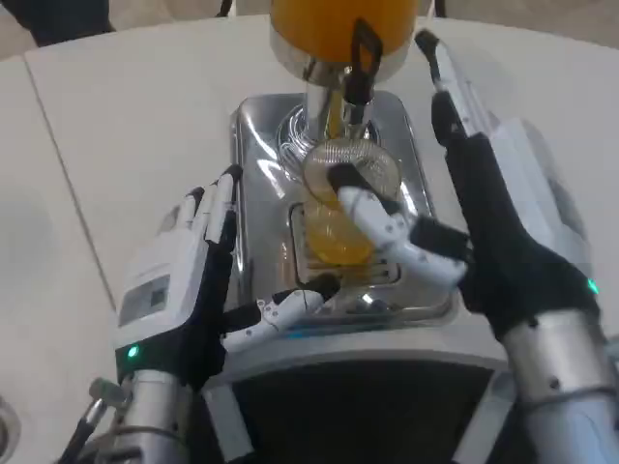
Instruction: Grasp the cup under the faucet to collect the drink, then remove the cup.
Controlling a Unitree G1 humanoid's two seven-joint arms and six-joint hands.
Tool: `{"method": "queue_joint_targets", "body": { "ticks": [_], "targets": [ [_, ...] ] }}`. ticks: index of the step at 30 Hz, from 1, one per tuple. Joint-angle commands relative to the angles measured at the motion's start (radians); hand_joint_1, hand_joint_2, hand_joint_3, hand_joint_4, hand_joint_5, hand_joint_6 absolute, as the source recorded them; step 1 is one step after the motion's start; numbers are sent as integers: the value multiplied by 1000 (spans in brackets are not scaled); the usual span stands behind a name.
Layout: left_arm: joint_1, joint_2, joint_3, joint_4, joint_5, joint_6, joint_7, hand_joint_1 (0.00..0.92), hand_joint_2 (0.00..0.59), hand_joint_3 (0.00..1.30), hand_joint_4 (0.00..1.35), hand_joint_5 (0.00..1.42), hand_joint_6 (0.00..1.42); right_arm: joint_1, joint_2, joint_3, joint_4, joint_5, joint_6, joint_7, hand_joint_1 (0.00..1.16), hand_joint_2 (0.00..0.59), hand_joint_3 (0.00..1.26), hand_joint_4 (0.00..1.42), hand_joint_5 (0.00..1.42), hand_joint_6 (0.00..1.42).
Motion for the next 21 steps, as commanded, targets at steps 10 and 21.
{"method": "queue_joint_targets", "body": {
  "ticks": [10, 21],
  "targets": [
    [-75, -18, -16, 91, -41, -35, 15, 149, 41, 0, 0, 0, 32, 414, -224, -91, -240, -168, -227, 74, 667, 329, 0, 0, 0, 27],
    [-123, -51, -35, 159, -81, -53, 31, 195, 29, 0, 0, 0, 27, 427, -294, -220, -231, -124, -276, 243, 676, 303, 0, 0, 0, 32]
  ]
}}
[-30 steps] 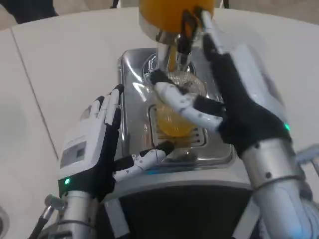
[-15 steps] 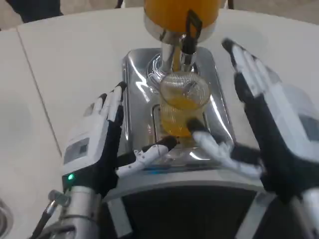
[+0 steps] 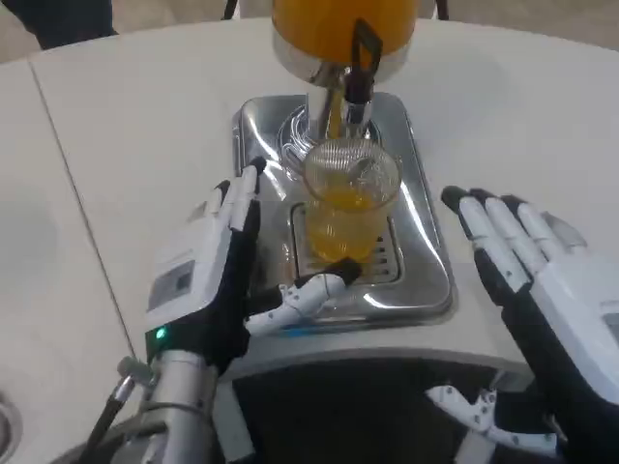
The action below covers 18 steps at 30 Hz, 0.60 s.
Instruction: Grasp the cup under the faucet to collect the drink, then remove the cup.
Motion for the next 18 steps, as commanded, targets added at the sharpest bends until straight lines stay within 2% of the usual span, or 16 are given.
{"method": "queue_joint_targets", "body": {
  "ticks": [1, 4, 9, 13, 18],
  "targets": [
    [-29, -24, -11, 47, -28, -27, 19, 197, 28, 0, 0, 0, 27, -8, -34, -71, 4, 62, -3, 79, 676, 302, 0, 0, 0, 32],
    [-53, -37, -12, 81, -45, -44, 35, 225, 27, 0, 0, 0, 26, 0, -50, -118, -26, 109, 5, 135, 674, 298, 0, 0, 0, 32],
    [-107, -68, -15, 155, -65, -69, 85, 245, 30, 0, 0, 0, 37, 5, -50, -167, -88, 157, 23, 216, 650, 294, 0, 0, 0, 33],
    [-144, -88, -20, 212, -74, -84, 129, 252, 29, 0, 0, 1, 39, 6, -46, -194, -96, 184, 19, 245, 649, 292, 0, 0, 0, 40],
    [-203, -113, -18, 307, -86, -100, 173, 260, 32, 0, 0, 2, 42, 10, -47, -207, -95, 185, 17, 255, 650, 287, 0, 0, 0, 44]
  ]
}}
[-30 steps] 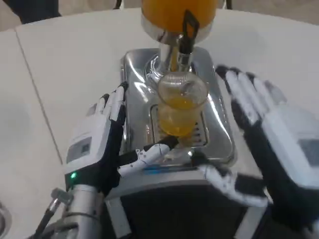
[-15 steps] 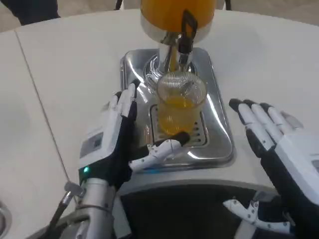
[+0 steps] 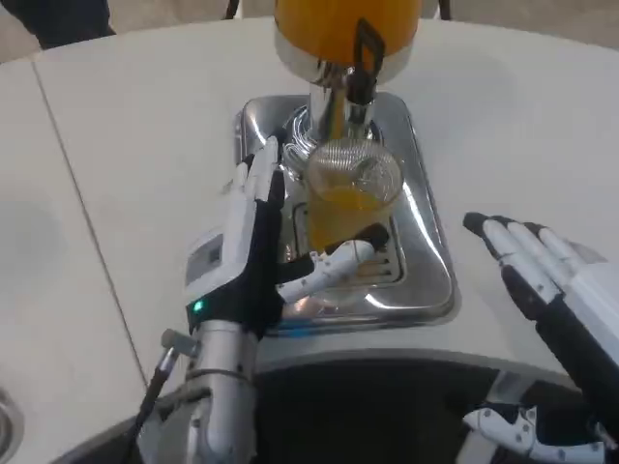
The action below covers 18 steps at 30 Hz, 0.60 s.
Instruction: Grasp the cup under the faucet to collect the drink, then remove the cup.
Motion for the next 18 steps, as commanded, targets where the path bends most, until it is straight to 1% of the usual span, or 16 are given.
{"method": "queue_joint_targets", "body": {
  "ticks": [1, 3, 7, 11, 16, 18],
  "targets": [
    [-39, -20, -5, 70, -16, -29, 39, 261, 32, 0, 0, 3, 43, 14, 1, -14, -8, 2, 1, 11, 651, 287, 0, 0, 0, 44],
    [-48, -22, -9, 87, -22, -44, 46, 262, 32, 0, 0, 3, 47, 17, 9, -9, 1, -8, 0, -1, 651, 286, 0, 0, 0, 45],
    [-55, -27, -19, 109, -25, -62, 56, 277, 31, 0, 0, 14, 54, 9, 16, 6, 17, -27, 0, -1, 652, 286, 0, 0, 0, 46],
    [-73, -40, -27, 151, -34, -75, 75, 314, 39, 0, 0, 38, 79, 9, 18, 19, 20, -41, -7, 3, 652, 285, 0, 0, 0, 47],
    [-101, -58, -37, 195, -40, -97, 104, 358, 44, 0, 0, 70, 120, 0, 36, 20, 27, -54, 21, 15, 654, 286, 0, 0, 0, 47],
    [-113, -64, -39, 219, -40, -101, 118, 360, 46, 0, 0, 74, 124, -4, 41, 25, 26, -64, 25, 19, 654, 286, 0, 0, 0, 47]
  ]
}}
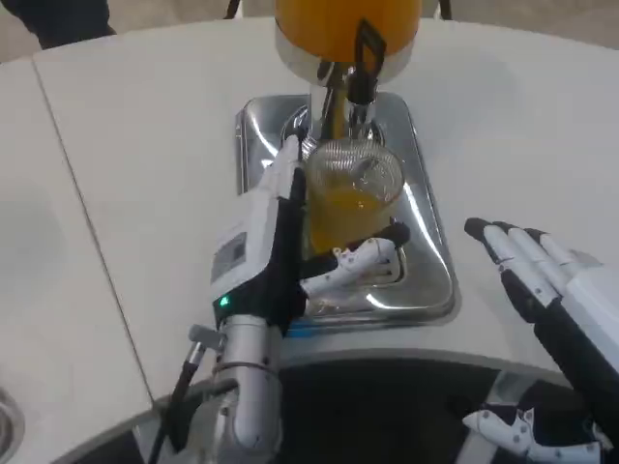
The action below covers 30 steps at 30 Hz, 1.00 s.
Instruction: Grasp the cup under the faucet to collect the drink, then remove the cup.
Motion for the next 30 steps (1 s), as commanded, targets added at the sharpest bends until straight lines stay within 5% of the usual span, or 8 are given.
{"method": "queue_joint_targets", "body": {
  "ticks": [1, 10, 13, 18, 21, 24, 30],
  "targets": [
    [-34, -22, -9, 57, -5, -24, 37, 362, 46, 0, 0, 74, 124, -2, 11, 8, 9, -23, 12, 17, 654, 286, 0, 0, 0, 47],
    [-97, -44, -13, 160, -9, -21, 91, 432, 61, 0, 0, 184, 237, -37, 40, 30, 3, -65, 56, 65, 650, 292, 0, 0, 0, 47],
    [-109, -58, -18, 188, -2, -14, 130, 468, 64, 0, 35, 376, 517, -55, 48, 28, 10, -69, 78, 89, 647, 296, 0, 0, 0, 47],
    [-115, -99, -48, 232, 25, -13, 224, 531, 68, 295, 474, 798, 1036, -86, 40, 8, 9, -88, 101, 125, 645, 299, 0, 0, 0, 47],
    [-114, -130, -64, 258, 28, -24, 292, 560, 60, 610, 819, 1090, 1348, -101, 35, -13, -2, -107, 123, 161, 643, 300, 0, 0, 0, 47],
    [-122, -175, -63, 306, 20, -55, 384, 554, 48, 905, 1147, 1347, 1424, -101, 40, -34, -25, -130, 136, 197, 643, 301, 0, 0, 0, 47],
    [-152, -207, -62, 370, -2, -126, 472, 573, 42, 1078, 1146, 1423, 1424, -93, 64, -34, -30, -146, 129, 213, 646, 305, 0, 0, 0, 47]
  ]
}}
